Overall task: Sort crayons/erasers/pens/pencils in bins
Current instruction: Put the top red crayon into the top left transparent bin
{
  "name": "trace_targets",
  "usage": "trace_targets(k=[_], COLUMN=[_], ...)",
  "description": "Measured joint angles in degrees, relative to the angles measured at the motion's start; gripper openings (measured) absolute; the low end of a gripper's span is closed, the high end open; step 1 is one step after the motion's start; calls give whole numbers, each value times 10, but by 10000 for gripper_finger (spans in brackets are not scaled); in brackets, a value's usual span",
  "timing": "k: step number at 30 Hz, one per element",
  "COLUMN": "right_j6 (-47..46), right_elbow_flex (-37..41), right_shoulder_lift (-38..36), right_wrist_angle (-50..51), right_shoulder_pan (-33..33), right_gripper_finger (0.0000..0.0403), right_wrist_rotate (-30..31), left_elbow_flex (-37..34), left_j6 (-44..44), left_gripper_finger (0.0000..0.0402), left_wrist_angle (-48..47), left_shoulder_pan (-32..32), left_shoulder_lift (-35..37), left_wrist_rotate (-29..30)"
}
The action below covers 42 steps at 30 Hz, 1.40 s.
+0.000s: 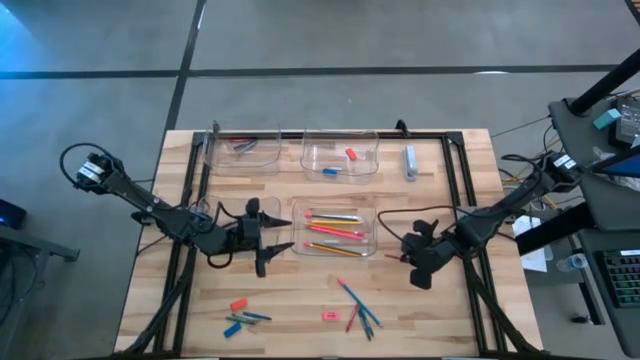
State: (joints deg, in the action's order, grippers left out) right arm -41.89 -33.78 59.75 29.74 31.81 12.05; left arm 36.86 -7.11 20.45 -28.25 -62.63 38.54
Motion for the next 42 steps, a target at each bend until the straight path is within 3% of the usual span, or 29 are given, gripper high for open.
trace_targets(k=[10,20,29,34,42], right_j6=[60,140,163,164,165], right_elbow_flex=[-15,-15,-15,-15,-15], right_shoulder_lift=[0,0,-1,-1,-1], right_wrist_angle=[-95,-203,-232,-233,-242], right_shoulder_pan=[25,24,24,24,24], right_gripper_finger=[15,15,15,15,15], right_wrist_rotate=[5,20,30,35,45], left_elbow_flex=[-5,47,141,194,274], left_j6=[0,77,73,56,49], left_gripper_finger=[231,231,234,270,338], left_wrist_angle=[9,125,120,106,99], left_shoulder_pan=[0,16,59,80,90], left_shoulder_lift=[-13,-158,-277,-336,-423], left_wrist_rotate=[-32,-43,-179,-235,-248])
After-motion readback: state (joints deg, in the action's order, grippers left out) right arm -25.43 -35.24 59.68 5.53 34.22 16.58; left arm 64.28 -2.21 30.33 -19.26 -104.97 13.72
